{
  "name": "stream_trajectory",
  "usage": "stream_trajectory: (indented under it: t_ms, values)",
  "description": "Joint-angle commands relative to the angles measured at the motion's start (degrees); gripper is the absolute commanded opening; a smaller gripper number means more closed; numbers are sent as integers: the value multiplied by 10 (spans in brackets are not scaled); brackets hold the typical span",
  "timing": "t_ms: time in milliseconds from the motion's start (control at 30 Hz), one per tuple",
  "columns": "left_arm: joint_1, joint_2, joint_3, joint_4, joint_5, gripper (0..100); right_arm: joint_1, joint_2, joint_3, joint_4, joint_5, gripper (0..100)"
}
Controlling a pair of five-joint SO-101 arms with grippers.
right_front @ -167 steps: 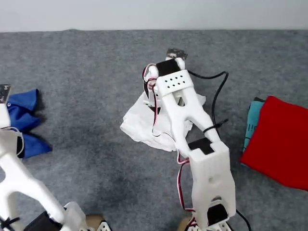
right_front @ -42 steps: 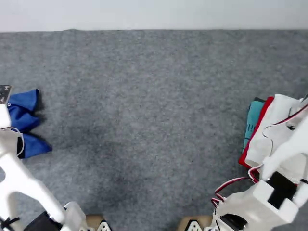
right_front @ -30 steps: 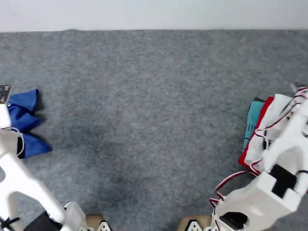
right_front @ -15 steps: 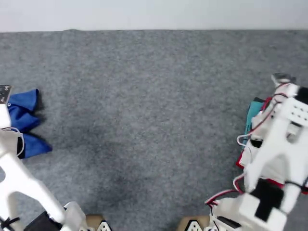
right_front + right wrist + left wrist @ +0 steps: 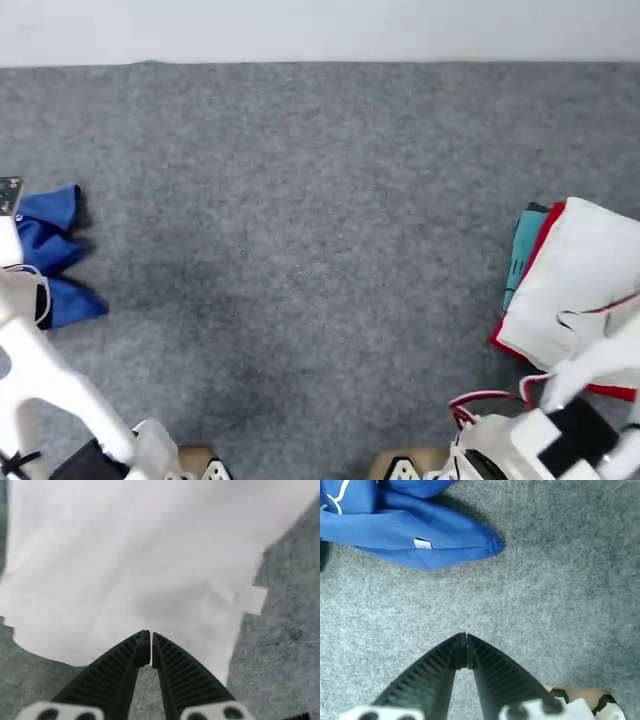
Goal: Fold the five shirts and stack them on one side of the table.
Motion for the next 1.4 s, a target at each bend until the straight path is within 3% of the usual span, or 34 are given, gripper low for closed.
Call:
stream_trajectory:
  t_ms: [0,133,367,533,833,1000,1200,1367]
  values:
    - [4,-18,-1,12,2,6,49,-3,-4,3,9,9]
    - [4,-18,10,10,1,6,75,-7,16,11,20,9]
    - [4,-18,29,10,1,6,77,-8,-59,138,68,9]
    - [4,-18,29,10,1,6,59,-1,-154,115,59,9]
    - [4,-18,29,10,1,6,71,62,-61,-29,40,9]
    - [4,-18,29,9,1,6,85,81,-32,35,41,9]
    - [11,-18,29,9,1,6,80,17,-102,109,41,9]
    - [52,-18,29,9,4,6,13,-39,-142,109,37,9]
